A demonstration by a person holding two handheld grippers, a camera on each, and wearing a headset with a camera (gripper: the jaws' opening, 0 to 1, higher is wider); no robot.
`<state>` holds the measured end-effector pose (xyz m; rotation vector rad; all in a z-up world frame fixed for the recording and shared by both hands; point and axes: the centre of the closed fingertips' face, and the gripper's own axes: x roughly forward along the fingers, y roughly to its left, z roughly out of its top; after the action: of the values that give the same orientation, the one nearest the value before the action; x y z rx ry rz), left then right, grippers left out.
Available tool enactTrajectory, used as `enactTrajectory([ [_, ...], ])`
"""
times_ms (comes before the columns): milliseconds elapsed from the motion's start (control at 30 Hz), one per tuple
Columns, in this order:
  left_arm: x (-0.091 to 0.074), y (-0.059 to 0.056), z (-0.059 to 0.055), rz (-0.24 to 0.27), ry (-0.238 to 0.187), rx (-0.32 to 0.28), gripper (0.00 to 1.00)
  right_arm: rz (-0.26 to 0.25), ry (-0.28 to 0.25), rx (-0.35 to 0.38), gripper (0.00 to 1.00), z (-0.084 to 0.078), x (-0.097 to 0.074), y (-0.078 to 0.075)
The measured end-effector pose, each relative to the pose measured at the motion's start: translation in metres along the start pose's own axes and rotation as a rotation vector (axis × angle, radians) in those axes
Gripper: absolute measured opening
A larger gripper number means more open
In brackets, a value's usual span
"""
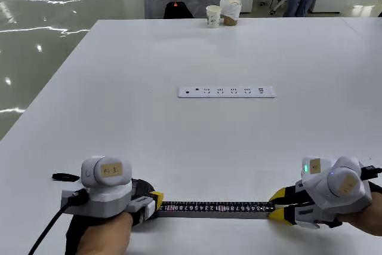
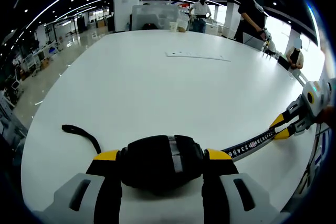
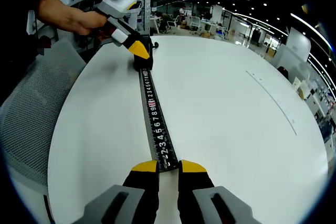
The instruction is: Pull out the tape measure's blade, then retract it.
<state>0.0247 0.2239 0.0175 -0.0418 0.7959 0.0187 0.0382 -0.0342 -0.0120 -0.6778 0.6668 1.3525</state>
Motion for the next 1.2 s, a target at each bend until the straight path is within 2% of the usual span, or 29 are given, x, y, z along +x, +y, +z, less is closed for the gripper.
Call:
enactTrajectory([
  [500, -0.0014, 0.0003, -0.0003, -0.017, 0.014, -0.004, 0.55, -0.003, 0.006, 0.001, 0.09, -0.0004, 0.0001, -0.0003],
  [1200, -0.0014, 0.0011, 0.0, -0.031, 0.009, -0.006, 0.55, -0.002, 0.018, -0.007, 0.09, 0.0, 0.0, 0.0022],
])
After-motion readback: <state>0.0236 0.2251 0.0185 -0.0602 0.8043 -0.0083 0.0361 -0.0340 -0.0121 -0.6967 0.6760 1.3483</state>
